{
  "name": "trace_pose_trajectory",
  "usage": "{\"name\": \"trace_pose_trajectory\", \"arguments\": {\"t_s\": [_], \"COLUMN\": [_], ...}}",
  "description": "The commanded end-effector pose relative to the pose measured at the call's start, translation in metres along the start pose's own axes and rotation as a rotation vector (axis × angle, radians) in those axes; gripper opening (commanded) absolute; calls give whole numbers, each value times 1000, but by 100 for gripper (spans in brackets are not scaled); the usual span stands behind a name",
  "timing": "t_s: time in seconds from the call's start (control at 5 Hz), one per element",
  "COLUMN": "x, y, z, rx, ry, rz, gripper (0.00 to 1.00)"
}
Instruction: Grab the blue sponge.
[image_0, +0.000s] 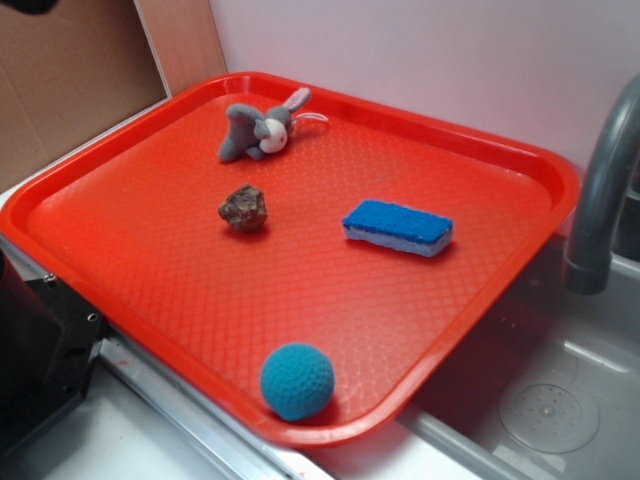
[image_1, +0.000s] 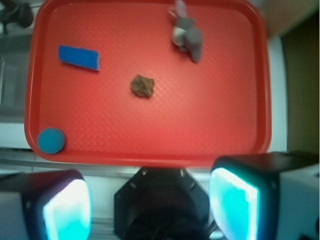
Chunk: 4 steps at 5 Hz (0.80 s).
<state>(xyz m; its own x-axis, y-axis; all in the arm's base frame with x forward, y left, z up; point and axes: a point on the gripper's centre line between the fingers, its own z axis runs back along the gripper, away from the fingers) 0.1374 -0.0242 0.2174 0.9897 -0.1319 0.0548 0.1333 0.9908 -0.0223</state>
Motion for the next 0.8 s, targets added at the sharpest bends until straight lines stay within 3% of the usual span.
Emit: {"name": "trace_pose_trajectory", "arguments": {"t_s": [0.0, 0.2, 0.4, 0.6], "x": [49, 75, 88, 106], "y": [-33, -59, -69, -78], "z": [-28, -57, -77, -99], "rx": [60, 56, 36, 18], "ry": [-187, -291, -343, -336], "rz": [-310, -531, -684, -779], "gripper": [100, 100, 100, 100]}}
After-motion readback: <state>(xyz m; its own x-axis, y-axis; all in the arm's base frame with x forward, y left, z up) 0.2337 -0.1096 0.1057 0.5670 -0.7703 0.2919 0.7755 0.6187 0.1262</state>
